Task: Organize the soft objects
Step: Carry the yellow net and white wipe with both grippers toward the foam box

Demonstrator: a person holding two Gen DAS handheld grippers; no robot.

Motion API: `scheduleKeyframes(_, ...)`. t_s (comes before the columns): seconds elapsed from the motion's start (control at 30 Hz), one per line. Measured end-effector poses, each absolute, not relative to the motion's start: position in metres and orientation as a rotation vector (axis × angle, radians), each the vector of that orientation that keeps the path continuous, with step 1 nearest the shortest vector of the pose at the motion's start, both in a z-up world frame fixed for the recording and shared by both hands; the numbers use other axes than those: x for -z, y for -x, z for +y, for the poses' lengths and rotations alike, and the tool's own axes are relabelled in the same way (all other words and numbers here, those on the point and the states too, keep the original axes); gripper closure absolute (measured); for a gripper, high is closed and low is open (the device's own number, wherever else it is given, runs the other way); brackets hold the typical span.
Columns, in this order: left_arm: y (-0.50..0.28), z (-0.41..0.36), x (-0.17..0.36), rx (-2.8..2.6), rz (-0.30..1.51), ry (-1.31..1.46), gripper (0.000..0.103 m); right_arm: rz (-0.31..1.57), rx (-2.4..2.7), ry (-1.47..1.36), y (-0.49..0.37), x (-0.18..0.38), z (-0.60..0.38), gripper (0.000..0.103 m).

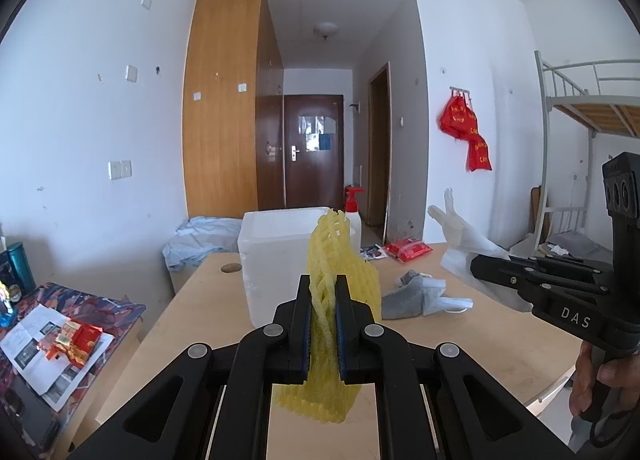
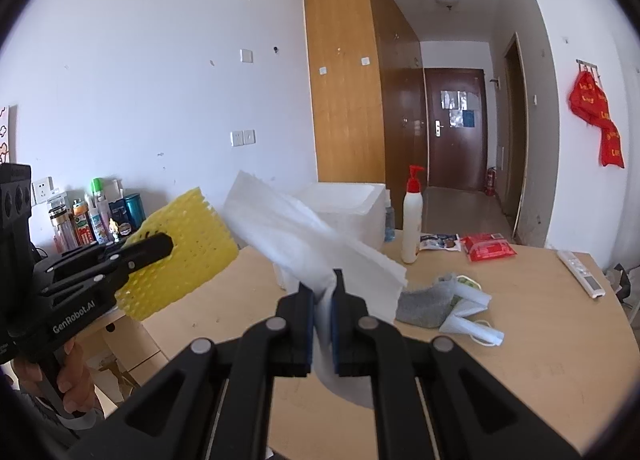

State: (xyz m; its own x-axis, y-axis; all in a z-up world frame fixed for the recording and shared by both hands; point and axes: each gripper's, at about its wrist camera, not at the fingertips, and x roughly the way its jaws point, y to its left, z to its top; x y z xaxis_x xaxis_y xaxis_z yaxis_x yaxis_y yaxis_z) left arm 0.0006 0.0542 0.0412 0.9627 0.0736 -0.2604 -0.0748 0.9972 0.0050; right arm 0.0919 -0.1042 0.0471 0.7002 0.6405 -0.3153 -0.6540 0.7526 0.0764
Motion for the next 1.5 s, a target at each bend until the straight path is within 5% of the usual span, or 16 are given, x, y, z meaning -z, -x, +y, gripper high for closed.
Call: scheduleKeyframes(1.5,-0.187,0.117,-0.086,-0.126,0.397,0.023,0.093,0.472,-0.729,0.153,-0.266,-0.098,-0.001,0.094)
